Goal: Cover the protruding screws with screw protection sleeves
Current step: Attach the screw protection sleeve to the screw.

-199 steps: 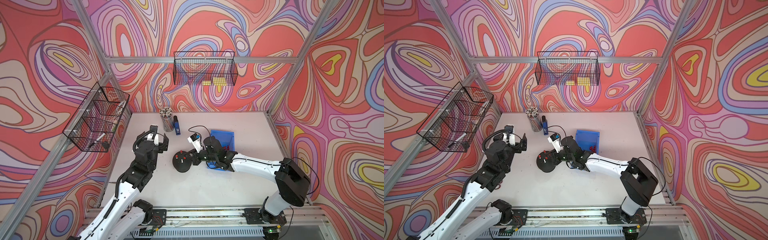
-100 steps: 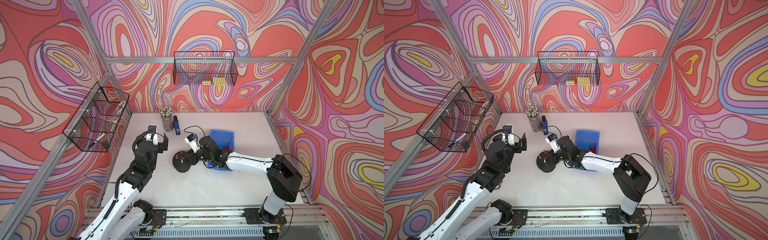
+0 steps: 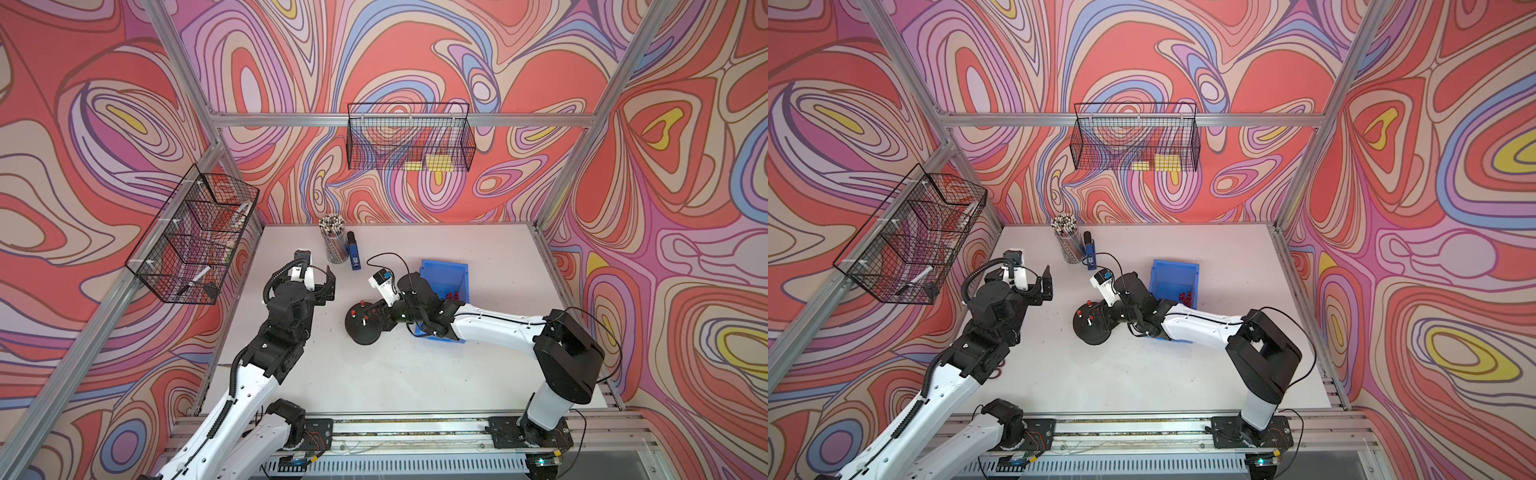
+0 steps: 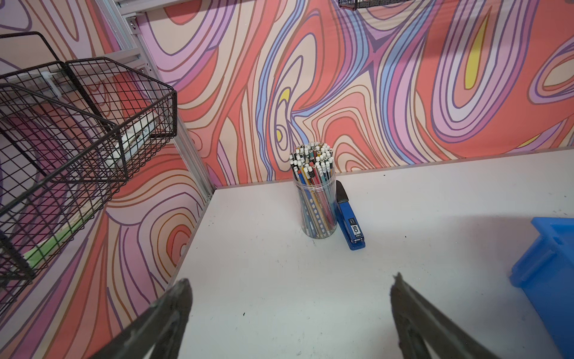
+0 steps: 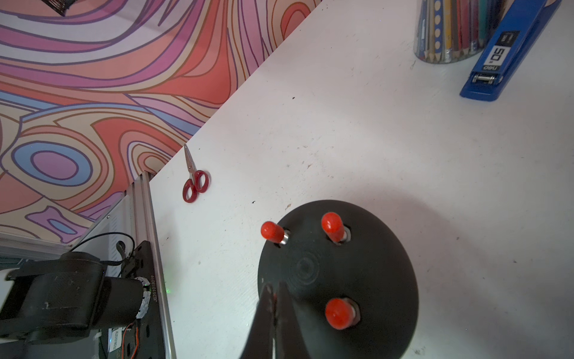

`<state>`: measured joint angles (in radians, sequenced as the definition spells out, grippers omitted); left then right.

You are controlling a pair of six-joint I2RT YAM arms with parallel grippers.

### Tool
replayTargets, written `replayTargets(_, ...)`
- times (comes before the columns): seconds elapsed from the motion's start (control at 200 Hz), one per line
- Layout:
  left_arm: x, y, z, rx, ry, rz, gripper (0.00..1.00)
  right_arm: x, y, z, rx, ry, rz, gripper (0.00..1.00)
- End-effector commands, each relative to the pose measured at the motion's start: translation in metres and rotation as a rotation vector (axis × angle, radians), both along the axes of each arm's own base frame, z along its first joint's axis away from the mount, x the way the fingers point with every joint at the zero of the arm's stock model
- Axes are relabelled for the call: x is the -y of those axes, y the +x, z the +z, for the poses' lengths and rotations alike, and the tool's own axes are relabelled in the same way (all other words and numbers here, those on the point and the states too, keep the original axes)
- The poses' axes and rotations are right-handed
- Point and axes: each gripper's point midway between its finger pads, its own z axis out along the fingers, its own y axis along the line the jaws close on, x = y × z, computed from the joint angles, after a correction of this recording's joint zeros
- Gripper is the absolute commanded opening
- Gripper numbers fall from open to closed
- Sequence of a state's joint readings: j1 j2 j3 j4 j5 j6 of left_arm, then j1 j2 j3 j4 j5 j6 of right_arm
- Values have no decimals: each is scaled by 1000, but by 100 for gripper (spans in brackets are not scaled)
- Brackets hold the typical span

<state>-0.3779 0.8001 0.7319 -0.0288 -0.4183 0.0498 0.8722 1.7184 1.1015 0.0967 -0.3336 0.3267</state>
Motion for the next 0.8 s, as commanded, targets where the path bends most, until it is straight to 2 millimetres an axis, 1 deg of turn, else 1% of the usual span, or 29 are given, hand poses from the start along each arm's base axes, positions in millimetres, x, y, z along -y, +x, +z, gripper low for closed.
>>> replayTargets(0.0, -2, -1, 9, 16, -23, 3, 99, -9, -1, 0, 7, 3, 22, 0)
replayTargets(0.135, -2, -1, 9, 16, -25, 0, 99, -13, -3, 0, -5, 13, 36, 0)
replayTargets(0.431, -2, -1, 10, 18, -29, 1, 99, -10, -1, 7, 14, 28, 17, 0)
replayTargets(0.611, -2, -2, 10, 18, -30, 0, 99, -11, -3, 6, 11, 24, 24, 0)
replayTargets(0.736, -2, -2, 9, 18, -30, 2, 99, -9, -3, 11, 28, 33, 16, 0)
replayTargets(0.796, -2, -2, 9, 17, -31, 0, 99, -9, -3, 10, 25, 29, 17, 0)
